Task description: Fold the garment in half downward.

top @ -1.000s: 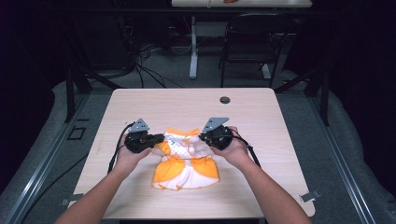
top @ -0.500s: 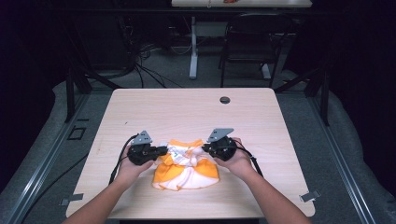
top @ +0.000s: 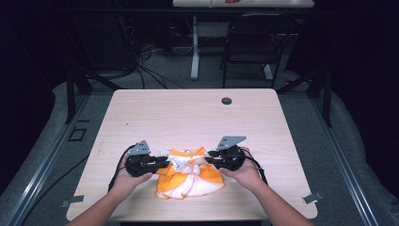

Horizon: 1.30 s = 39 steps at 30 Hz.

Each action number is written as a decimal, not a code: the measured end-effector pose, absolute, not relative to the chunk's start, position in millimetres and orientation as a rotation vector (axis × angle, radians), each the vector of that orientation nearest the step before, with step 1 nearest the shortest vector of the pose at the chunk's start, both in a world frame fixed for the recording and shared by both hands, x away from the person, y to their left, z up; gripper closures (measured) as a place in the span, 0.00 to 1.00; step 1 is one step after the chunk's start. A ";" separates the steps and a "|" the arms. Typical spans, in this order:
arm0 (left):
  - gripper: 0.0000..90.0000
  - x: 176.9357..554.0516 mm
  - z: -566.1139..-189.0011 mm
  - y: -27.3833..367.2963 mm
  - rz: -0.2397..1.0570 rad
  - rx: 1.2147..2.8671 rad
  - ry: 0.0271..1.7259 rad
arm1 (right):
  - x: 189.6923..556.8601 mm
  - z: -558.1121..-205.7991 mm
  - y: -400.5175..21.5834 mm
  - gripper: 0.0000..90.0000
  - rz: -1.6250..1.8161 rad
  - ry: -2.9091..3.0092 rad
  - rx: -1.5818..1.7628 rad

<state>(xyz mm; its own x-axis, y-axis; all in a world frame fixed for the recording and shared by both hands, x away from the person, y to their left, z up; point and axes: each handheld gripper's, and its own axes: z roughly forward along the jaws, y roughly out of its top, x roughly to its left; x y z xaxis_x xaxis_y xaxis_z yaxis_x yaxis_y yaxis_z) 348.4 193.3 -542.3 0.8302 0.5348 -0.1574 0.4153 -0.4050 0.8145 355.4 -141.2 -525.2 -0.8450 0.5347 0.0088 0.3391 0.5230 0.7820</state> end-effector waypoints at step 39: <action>1.00 350.1 -531.6 187.4 0.158 2.047 0.754 | 373.7 -519.6 -129.8 1.00 1.248 2.537 0.824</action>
<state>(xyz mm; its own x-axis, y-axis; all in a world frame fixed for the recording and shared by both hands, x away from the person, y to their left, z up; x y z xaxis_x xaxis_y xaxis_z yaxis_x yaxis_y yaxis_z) 350.1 187.4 -531.6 0.8044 0.5678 -0.1744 0.4499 -0.3907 0.8030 373.7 -129.8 -519.6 -0.8257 0.5602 0.0665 0.3945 0.4892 0.7778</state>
